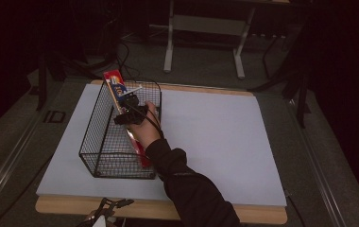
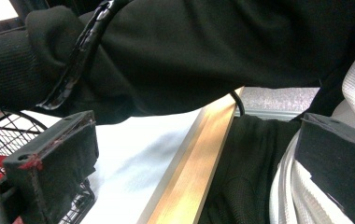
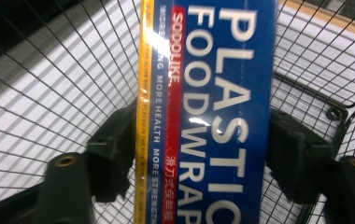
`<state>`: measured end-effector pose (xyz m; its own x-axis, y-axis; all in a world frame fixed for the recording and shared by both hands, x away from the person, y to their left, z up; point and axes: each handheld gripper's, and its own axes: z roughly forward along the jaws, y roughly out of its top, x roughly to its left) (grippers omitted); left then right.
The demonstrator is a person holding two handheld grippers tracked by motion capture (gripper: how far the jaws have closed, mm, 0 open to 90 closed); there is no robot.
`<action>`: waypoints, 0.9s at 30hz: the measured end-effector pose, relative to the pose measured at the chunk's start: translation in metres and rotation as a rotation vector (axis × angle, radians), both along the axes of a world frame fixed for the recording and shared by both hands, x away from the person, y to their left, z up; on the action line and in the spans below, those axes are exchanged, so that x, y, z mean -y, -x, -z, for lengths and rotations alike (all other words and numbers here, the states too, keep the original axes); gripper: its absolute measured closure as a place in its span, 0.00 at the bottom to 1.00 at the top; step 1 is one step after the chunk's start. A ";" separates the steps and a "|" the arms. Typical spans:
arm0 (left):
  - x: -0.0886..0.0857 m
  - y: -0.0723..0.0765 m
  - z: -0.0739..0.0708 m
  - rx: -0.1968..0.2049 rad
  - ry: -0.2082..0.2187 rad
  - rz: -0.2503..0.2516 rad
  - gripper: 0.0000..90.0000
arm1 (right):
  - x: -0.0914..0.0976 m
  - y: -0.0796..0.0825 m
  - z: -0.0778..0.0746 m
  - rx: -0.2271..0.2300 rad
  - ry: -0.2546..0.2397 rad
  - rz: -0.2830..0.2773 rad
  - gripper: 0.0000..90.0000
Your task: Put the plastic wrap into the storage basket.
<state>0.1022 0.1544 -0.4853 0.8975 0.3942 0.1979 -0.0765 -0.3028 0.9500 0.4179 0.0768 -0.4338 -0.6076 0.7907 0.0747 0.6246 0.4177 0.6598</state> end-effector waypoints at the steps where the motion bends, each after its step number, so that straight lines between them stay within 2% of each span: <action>1: 0.000 0.000 0.000 0.000 0.000 0.000 0.00 | 0.000 0.000 0.000 0.000 0.000 0.000 0.29; 2: 0.000 0.000 0.000 -0.001 -0.001 0.001 0.00 | 0.005 0.001 -0.003 -0.013 -0.028 -0.018 0.21; 3: 0.000 0.000 0.000 -0.001 -0.001 0.001 0.00 | 0.005 0.001 -0.003 -0.013 -0.028 -0.018 0.21; 5: 0.000 0.000 0.000 -0.001 -0.002 0.000 0.00 | 0.014 0.004 -0.009 -0.015 -0.070 -0.049 0.15; 8: 0.000 0.000 0.001 -0.002 -0.005 -0.001 0.00 | 0.021 0.006 -0.012 -0.007 -0.071 -0.070 0.14; 12: 0.000 0.001 0.001 -0.003 -0.005 -0.005 0.00 | 0.042 0.012 -0.021 0.024 -0.102 -0.085 0.16; 13: 0.000 0.001 0.001 -0.003 -0.006 -0.005 0.00 | 0.042 0.012 -0.021 0.024 -0.102 -0.085 0.16; 18: 0.001 0.001 0.002 -0.006 -0.011 -0.010 0.00 | 0.071 0.019 -0.029 0.045 -0.104 -0.093 0.17; 19: 0.001 0.001 0.002 -0.005 -0.013 -0.011 0.00 | 0.071 0.019 -0.029 0.045 -0.104 -0.093 0.17; 21: 0.001 0.001 0.002 -0.006 -0.016 -0.013 0.00 | 0.086 0.023 -0.031 0.056 -0.119 -0.094 0.17; 22: 0.001 0.001 0.002 -0.007 -0.016 -0.014 0.00 | 0.086 0.023 -0.031 0.056 -0.119 -0.094 0.17; 23: 0.001 0.001 0.002 -0.007 -0.015 -0.015 0.00 | 0.096 0.026 -0.031 0.064 -0.128 -0.095 0.17; 27: 0.001 0.001 0.003 -0.011 -0.015 -0.016 0.00 | 0.111 0.030 -0.029 0.071 -0.130 -0.097 0.17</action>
